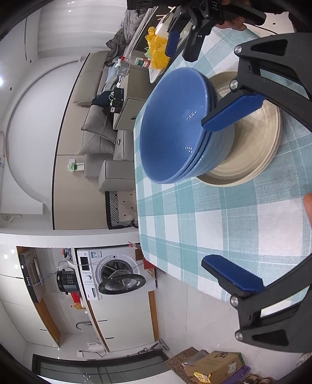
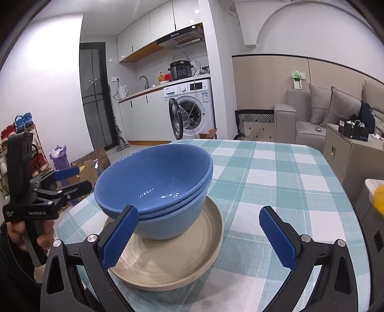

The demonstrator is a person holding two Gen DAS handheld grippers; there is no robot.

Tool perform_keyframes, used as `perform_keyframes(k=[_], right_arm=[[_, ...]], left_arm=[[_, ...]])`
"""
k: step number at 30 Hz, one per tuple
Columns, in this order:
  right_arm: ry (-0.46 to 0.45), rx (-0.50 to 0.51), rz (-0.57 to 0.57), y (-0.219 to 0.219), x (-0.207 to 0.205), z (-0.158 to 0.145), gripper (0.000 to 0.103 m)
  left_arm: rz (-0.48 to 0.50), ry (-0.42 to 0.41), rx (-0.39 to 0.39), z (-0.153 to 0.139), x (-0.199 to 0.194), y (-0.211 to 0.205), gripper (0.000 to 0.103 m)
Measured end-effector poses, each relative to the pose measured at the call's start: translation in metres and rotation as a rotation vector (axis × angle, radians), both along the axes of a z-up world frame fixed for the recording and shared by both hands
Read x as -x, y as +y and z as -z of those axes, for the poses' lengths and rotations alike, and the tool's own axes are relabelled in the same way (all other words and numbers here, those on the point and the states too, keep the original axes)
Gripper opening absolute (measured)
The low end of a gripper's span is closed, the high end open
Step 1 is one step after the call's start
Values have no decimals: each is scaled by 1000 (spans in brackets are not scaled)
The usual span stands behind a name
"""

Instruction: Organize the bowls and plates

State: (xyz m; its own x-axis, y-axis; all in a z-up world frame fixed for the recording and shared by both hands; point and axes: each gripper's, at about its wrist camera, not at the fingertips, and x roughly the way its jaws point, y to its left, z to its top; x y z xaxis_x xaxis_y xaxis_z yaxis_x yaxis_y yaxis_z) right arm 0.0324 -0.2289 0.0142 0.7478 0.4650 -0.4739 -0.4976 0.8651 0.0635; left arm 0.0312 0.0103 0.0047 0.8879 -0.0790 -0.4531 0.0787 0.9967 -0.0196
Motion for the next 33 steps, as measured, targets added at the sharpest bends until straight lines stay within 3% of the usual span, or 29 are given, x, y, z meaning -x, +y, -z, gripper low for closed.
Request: perform_keyframes(k=[20, 24, 33], right_arm=[[-46, -1, -6, -11, 53, 24, 102], [-41, 1, -13, -9, 55, 31, 102], [-43, -28, -18, -12, 57, 42, 102]], left_arm=[[7, -49, 38, 21, 30, -8, 103], [9, -46, 82, 27, 29, -6, 103], [10, -59, 56, 34, 30, -9, 103]])
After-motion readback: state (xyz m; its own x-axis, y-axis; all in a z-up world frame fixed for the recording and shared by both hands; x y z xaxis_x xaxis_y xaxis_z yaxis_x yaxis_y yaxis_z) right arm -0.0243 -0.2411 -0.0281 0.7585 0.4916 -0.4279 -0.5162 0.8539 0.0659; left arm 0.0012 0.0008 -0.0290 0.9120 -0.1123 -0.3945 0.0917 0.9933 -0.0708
